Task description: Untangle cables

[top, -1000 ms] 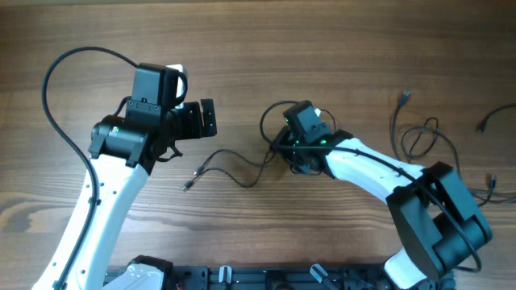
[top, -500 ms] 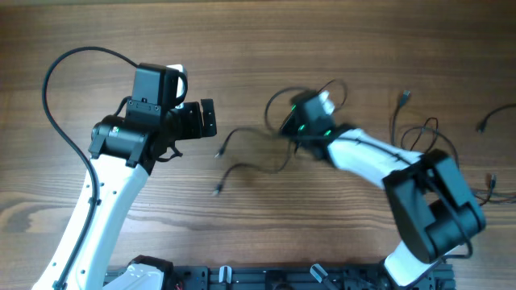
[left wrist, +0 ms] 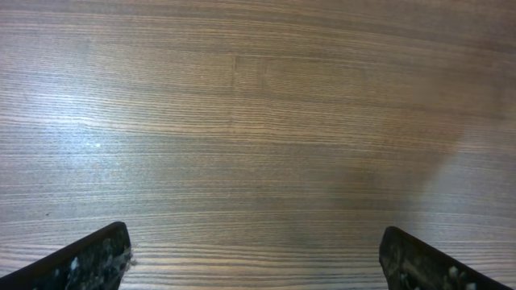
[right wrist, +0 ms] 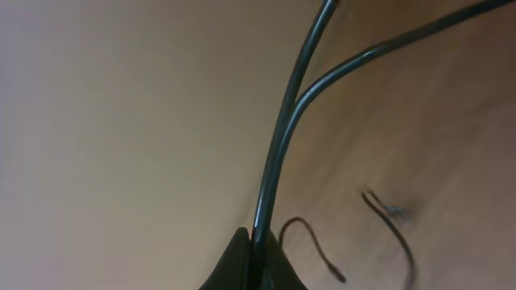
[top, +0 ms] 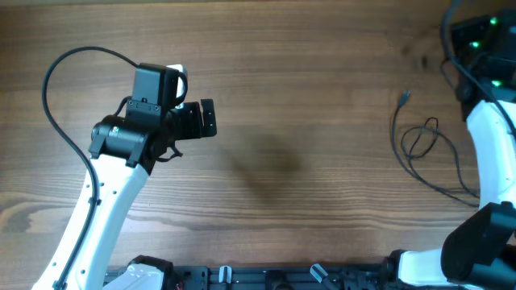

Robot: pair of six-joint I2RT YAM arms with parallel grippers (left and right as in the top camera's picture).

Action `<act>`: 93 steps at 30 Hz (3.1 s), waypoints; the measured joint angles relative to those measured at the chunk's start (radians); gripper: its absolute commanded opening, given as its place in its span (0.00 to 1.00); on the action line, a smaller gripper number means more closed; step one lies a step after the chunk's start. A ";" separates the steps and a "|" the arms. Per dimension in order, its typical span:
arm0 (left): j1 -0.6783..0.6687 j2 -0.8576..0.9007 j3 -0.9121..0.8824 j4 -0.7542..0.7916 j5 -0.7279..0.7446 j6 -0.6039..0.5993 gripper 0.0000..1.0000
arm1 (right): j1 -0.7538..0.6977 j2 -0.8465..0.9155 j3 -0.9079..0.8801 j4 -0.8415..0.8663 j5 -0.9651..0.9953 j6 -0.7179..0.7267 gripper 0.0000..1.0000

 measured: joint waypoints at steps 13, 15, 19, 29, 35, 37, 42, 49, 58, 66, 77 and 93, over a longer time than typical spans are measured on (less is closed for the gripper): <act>0.000 0.000 0.000 0.000 0.000 0.000 1.00 | -0.134 0.120 0.000 -0.100 0.122 -0.215 1.00; 0.000 0.000 0.000 0.000 0.000 0.000 1.00 | -0.134 0.141 0.000 -0.178 0.121 -0.237 0.99; 0.000 0.000 0.000 0.001 0.000 0.000 1.00 | -0.134 0.143 0.000 -0.352 0.119 -0.263 1.00; 0.000 0.000 0.000 0.000 0.000 0.000 1.00 | -0.124 -0.061 0.000 -0.641 0.119 -0.409 1.00; 0.000 0.000 0.000 0.000 0.000 0.000 1.00 | 0.088 -0.443 0.000 -0.685 -0.026 -0.591 1.00; 0.000 0.000 0.000 0.001 0.000 0.000 1.00 | 0.158 -0.491 0.000 -0.729 -0.081 -0.596 1.00; 0.000 0.000 0.000 0.000 0.000 0.000 1.00 | 0.198 -0.490 0.000 -0.801 -0.128 -0.518 1.00; 0.000 0.000 0.000 0.000 0.000 0.000 1.00 | 0.198 -0.370 0.000 -0.801 -0.136 -0.500 1.00; 0.000 0.000 0.000 0.000 0.000 0.000 1.00 | 0.198 -0.173 0.000 -0.800 -0.137 -0.500 1.00; 0.000 0.000 0.000 0.000 0.000 0.000 1.00 | 0.198 -0.062 0.000 -0.783 -0.137 -0.500 1.00; 0.000 0.000 0.000 0.011 0.000 0.000 1.00 | 0.198 -0.061 0.000 -0.721 -0.137 -0.500 1.00; 0.021 -0.547 -0.723 1.121 0.042 -0.130 1.00 | 0.198 -0.061 0.000 -0.719 -0.137 -0.500 1.00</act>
